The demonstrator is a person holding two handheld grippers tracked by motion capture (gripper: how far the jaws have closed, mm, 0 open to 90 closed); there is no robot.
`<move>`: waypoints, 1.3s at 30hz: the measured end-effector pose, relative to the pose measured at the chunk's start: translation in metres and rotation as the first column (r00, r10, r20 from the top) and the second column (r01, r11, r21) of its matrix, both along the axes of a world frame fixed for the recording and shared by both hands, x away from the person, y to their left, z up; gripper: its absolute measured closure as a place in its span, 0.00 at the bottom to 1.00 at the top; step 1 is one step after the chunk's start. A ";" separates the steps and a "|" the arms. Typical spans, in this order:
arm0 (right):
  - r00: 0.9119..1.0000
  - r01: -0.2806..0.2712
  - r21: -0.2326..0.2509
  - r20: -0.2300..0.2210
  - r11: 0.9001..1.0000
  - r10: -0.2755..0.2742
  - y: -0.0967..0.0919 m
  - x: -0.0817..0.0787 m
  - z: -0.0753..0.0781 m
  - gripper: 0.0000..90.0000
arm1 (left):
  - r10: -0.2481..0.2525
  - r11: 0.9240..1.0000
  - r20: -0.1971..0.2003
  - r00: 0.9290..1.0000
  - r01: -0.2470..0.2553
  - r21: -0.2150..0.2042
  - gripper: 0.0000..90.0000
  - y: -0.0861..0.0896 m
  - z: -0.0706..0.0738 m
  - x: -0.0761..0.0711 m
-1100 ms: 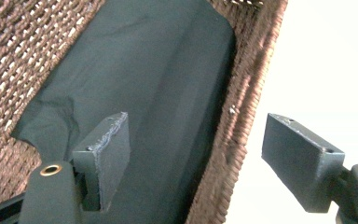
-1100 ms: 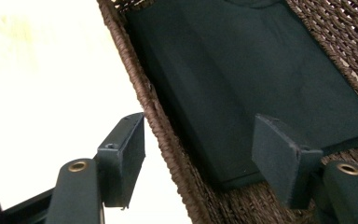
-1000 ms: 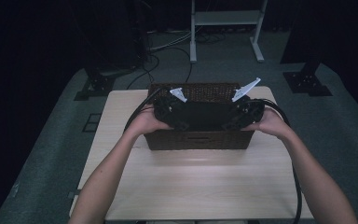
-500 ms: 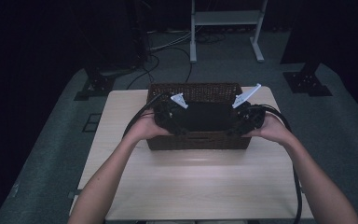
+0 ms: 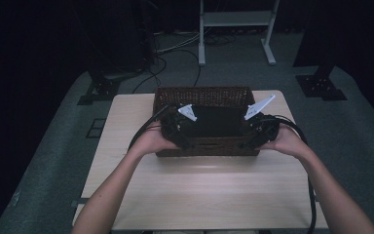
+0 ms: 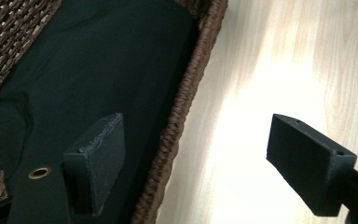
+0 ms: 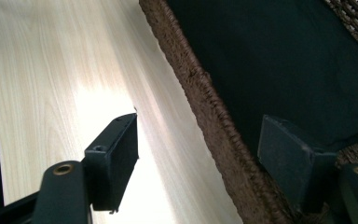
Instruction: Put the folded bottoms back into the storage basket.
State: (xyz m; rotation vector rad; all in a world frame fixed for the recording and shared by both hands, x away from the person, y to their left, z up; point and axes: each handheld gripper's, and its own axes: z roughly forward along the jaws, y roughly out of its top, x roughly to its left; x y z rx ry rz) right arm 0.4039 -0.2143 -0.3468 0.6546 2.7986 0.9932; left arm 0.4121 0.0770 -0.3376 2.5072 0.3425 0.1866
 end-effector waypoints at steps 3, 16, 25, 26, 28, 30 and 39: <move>1.000 -0.003 -0.005 0.005 1.000 0.003 0.000 -0.004 0.000 0.29 | -0.009 1.000 0.002 1.000 0.009 -0.004 0.20 0.001 0.001 -0.005; 1.000 0.016 0.001 0.012 1.000 -0.016 -0.005 -0.022 -0.006 0.28 | 0.000 1.000 0.003 1.000 0.000 0.001 0.16 0.004 -0.006 -0.018; 1.000 -0.001 0.007 0.025 1.000 0.001 -0.005 -0.038 -0.009 0.28 | -0.003 1.000 0.009 1.000 0.003 -0.010 0.15 0.003 -0.015 -0.031; 1.000 -0.004 0.005 0.026 1.000 0.003 -0.004 -0.039 -0.010 0.28 | -0.003 1.000 0.010 1.000 0.003 -0.010 0.15 0.004 -0.015 -0.033; 1.000 -0.003 0.006 0.023 1.000 0.003 -0.003 -0.043 -0.012 0.28 | -0.001 1.000 0.019 1.000 0.001 -0.016 0.15 0.005 -0.016 -0.035; 1.000 -0.005 0.002 0.024 1.000 0.005 -0.002 -0.045 -0.014 0.28 | -0.001 1.000 0.021 1.000 0.002 -0.019 0.15 0.007 -0.016 -0.037; 1.000 0.001 0.005 0.014 1.000 -0.001 -0.003 -0.051 -0.025 0.28 | 0.010 1.000 0.030 0.999 -0.009 -0.029 0.15 0.013 -0.024 -0.048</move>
